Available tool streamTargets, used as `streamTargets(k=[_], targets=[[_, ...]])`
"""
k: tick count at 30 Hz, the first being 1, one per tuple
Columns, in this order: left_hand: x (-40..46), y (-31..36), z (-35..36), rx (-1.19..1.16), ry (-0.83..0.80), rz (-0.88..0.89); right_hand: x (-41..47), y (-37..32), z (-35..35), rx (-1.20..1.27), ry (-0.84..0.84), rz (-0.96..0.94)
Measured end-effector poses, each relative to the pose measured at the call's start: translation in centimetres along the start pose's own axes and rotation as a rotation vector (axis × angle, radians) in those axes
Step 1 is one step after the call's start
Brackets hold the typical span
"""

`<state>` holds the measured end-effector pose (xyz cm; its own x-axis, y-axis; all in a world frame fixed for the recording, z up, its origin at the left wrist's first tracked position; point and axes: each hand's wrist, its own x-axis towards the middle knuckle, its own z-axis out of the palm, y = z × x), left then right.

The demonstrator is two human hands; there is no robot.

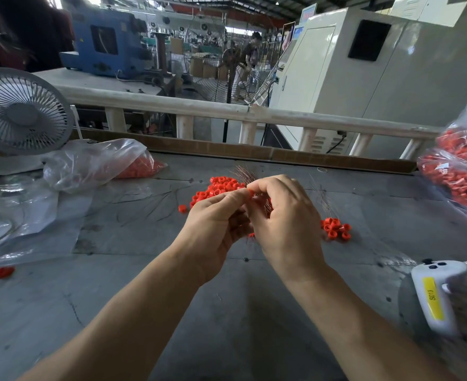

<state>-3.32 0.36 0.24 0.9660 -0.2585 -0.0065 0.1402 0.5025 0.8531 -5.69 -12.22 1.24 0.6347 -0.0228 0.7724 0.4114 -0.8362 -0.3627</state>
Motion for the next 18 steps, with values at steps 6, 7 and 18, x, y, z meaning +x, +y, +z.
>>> streamTargets(k=[6,7,18], targets=[[0.06,0.0,0.22,-0.041,-0.001,-0.018,-0.03,0.11,0.12,0.003,0.035,0.004],[0.13,-0.02,0.2,-0.056,0.002,-0.023,-0.02,0.15,0.13,0.0,0.044,-0.004],[0.11,-0.15,-0.16,-0.082,-0.054,-0.036,0.04,0.64,0.4,-0.028,0.038,-0.029]])
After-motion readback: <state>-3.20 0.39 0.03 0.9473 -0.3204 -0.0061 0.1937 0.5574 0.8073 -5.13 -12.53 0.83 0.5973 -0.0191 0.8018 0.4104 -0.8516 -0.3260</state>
